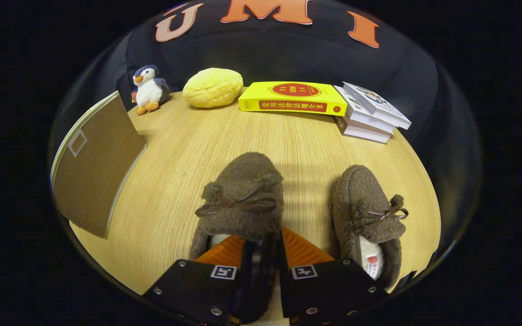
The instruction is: Open the storage box then place both shoes into the box .Put the left shoe in first, then the right shoe, with the right side of both shoes facing outward in a uniform manner.
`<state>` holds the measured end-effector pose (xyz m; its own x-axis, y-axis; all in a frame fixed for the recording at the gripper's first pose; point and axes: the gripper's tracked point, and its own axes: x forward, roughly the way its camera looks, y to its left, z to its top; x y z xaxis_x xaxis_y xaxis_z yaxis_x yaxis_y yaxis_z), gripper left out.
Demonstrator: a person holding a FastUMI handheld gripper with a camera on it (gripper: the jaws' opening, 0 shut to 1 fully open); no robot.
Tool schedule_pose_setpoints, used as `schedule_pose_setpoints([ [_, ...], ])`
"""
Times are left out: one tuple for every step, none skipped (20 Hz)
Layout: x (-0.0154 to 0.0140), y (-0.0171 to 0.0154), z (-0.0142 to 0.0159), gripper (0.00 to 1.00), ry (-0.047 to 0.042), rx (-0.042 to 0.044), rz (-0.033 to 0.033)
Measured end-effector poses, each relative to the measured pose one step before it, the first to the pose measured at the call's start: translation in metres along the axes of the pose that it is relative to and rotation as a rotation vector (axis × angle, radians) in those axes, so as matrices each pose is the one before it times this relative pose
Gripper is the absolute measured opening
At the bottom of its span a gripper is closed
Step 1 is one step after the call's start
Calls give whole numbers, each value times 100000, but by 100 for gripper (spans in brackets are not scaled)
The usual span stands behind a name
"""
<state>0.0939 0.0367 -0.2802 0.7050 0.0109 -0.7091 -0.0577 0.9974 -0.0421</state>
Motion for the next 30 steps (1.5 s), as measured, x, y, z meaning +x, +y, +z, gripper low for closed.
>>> schedule_pose_setpoints([
  [68,-440,70,14,23,2699,-1270],
  [-272,146,120,3,501,2883,614],
  [-332,216,302,1,305,2544,772],
  [-379,306,516,1,-713,1457,600],
  [-470,159,627,1,-1057,129,-6],
  [-477,229,569,1,-1085,-598,-294],
  [-576,261,477,1,-602,-727,-398],
  [-454,555,625,0,-1135,446,1042],
  [-578,630,571,0,-844,824,1157],
  [-670,539,510,1,-527,716,540],
  [-819,394,733,0,-1816,643,-1040],
  [-982,251,809,1,-1795,556,-1905],
  [-1116,254,875,1,-2484,1134,-2341],
  [-1010,517,912,1,-1904,1654,-1885],
  [-1046,612,896,0,-1492,2616,-1273],
  [-974,816,825,0,-805,3187,-576],
  [-951,961,870,0,-1120,3186,-104],
  [-937,1137,922,0,-1347,2104,92],
  [-870,1250,916,0,-1619,1111,167],
  [-719,1357,704,0,-1186,531,615],
  [-695,1573,658,1,-743,249,1275],
  [-521,1635,500,0,-839,619,1473],
  [-514,1835,449,0,-412,653,1656],
  [-180,1964,289,1,-360,151,1812],
  [-148,1997,-21,1,79,254,2291],
  [1,2017,-135,0,833,135,2460],
  [40,1998,-274,0,1055,280,2675],
  [214,1848,-276,0,692,17,2464],
  [235,1643,-407,0,859,-563,1684],
  [294,1461,-677,1,1394,-938,1380],
])
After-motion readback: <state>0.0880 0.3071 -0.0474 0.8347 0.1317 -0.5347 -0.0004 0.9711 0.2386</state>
